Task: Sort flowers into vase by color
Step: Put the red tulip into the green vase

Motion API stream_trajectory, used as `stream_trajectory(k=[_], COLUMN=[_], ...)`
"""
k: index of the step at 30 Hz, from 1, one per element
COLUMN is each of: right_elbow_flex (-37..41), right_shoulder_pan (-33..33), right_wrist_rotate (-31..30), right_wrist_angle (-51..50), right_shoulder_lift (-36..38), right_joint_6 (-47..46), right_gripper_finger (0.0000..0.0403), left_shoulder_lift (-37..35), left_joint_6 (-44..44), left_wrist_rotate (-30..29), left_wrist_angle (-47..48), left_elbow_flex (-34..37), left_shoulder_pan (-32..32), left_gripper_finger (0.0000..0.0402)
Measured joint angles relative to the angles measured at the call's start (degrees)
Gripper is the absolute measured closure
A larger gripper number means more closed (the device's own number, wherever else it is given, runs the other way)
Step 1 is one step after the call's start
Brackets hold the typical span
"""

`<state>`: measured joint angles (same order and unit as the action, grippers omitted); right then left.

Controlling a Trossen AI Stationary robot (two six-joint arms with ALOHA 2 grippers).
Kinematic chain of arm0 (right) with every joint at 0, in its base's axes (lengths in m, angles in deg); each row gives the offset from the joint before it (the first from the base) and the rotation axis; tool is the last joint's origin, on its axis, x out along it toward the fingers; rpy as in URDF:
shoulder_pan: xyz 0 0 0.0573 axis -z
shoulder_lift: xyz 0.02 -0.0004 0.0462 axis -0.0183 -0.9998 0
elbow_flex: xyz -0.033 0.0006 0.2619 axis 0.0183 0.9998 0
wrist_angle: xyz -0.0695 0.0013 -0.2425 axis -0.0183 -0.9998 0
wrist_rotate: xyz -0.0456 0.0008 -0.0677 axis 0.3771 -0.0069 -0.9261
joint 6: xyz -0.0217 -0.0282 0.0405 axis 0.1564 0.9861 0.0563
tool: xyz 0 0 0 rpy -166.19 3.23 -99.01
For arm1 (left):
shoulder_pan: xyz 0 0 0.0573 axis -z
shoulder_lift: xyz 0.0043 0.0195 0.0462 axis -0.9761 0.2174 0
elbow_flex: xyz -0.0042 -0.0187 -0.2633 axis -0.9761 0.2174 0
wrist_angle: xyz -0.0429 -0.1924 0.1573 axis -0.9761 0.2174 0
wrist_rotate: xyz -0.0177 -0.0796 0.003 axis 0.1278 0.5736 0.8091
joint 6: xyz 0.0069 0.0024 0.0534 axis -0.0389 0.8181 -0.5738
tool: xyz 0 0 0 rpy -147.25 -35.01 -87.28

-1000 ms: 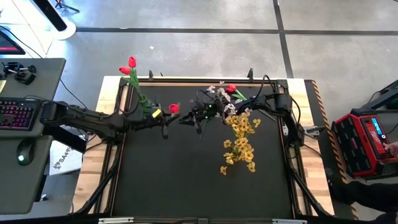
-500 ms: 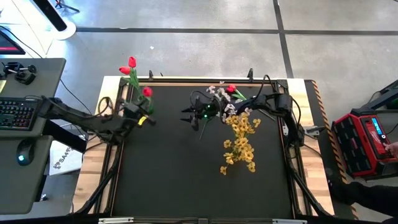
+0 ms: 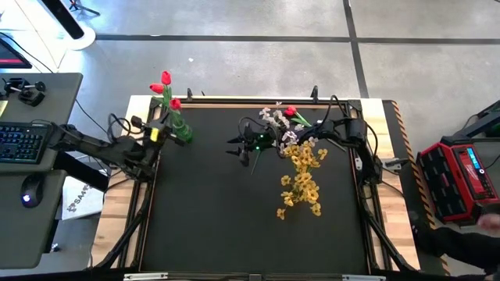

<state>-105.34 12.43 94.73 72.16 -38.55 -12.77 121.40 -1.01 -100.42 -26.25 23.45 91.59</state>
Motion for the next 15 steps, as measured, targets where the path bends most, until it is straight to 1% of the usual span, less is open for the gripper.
stream_trajectory(k=[2,4,9,12,15], right_elbow_flex=[0.00,0.00,0.00,0.00,0.00], right_shoulder_pan=[0.00,0.00,0.00,-0.02,-0.02], right_wrist_rotate=[0.01,0.02,0.04,0.05,0.07], right_wrist_angle=[0.00,0.00,0.00,0.00,-0.29], right_shoulder_lift=[0.00,0.00,0.00,0.00,0.00], right_joint_6=[0.00,0.00,0.00,-0.02,-0.02], right_gripper_finger=[0.0208,0.0208,0.0209,0.0209,0.0209], left_shoulder_lift=[-0.57,-1.18,-1.49,-1.54,-1.47], left_joint_6=[-1.89,-1.97,-1.72,3.54,9.29], left_wrist_rotate=[2.15,4.03,4.86,6.51,6.57], left_wrist_angle=[-1.82,-2.15,-1.34,2.47,7.17], left_elbow_flex=[-0.02,-0.02,-0.02,-0.02,-0.02], left_shoulder_pan=[-1.11,-2.73,-8.18,-10.64,-12.31], left_gripper_finger=[0.0401,0.0401,0.0401,0.0401,0.0401])
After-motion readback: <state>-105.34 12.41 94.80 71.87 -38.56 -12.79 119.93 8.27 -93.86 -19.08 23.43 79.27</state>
